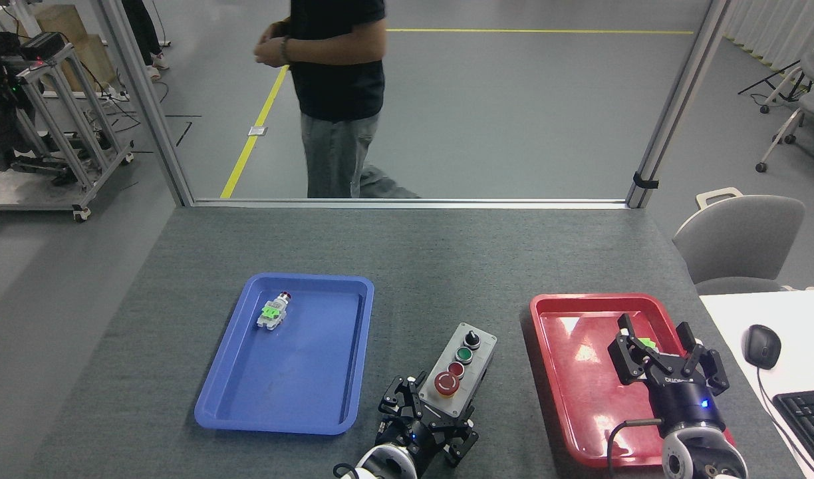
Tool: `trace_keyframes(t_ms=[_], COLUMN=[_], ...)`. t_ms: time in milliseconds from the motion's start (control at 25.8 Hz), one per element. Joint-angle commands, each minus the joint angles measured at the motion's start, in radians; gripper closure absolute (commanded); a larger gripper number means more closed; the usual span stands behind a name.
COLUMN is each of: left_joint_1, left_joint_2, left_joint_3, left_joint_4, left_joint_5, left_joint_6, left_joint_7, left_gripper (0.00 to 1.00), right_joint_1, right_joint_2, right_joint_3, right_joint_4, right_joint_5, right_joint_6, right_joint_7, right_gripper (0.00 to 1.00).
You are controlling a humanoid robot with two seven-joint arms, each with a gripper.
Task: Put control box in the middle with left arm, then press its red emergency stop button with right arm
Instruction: 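Lower the control box onto the table between the trays and release it, then withdraw the left gripper back beside the blue tray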
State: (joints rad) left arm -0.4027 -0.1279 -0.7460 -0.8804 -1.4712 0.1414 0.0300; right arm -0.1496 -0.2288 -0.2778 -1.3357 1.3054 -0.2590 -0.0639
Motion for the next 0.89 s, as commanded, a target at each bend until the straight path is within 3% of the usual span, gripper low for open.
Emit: trace_keyframes(t_ms=[0, 194, 310, 503, 658, 813, 852], left_joint_1=[0.039, 0.127, 0.196, 0.323, 0.430, 0.453, 0.447], left_joint_2=[0.045, 0.198, 0.287, 0.378, 0.404, 0.392, 0.389], left_joint_3=[0.010, 0.036, 0.065, 0.160, 0.329, 0.553, 0.600], left_joint_4=[-0.049, -0.232, -0.365, -0.549, -0.677, -0.706, -0.706], left_joint_5=[0.000, 0.011, 0.026, 0.038, 0.040, 0.057, 0.075], left_joint_6=[-0.002, -0.013, -0.019, -0.075, -0.171, -0.275, -0.292], left_joint_7=[0.007, 0.010, 0.008, 0.010, 0.011, 0.013, 0.013], left_gripper=[0.02, 0.01, 0.01, 0.01, 0.01, 0.01, 0.01], right_joint_1=[-0.005, -0.079, -0.128, -0.140, -0.156, -0.160, -0.162], right_joint_2=[0.000, -0.027, -0.032, -0.027, -0.030, -0.032, -0.035], right_joint_3=[0.002, 0.028, 0.106, 0.144, 0.250, 0.345, 0.367], right_joint_4=[0.004, 0.081, 0.113, 0.112, 0.113, 0.113, 0.113], right_joint_5=[0.000, 0.000, 0.000, 0.000, 0.002, 0.002, 0.002], right_joint_6=[0.004, -0.025, -0.016, -0.026, -0.028, -0.043, -0.060], right_joint_7=[0.001, 0.001, 0.001, -0.001, -0.002, -0.002, -0.002], right_gripper=[0.01, 0.01, 0.02, 0.04, 0.21, 0.56, 0.68])
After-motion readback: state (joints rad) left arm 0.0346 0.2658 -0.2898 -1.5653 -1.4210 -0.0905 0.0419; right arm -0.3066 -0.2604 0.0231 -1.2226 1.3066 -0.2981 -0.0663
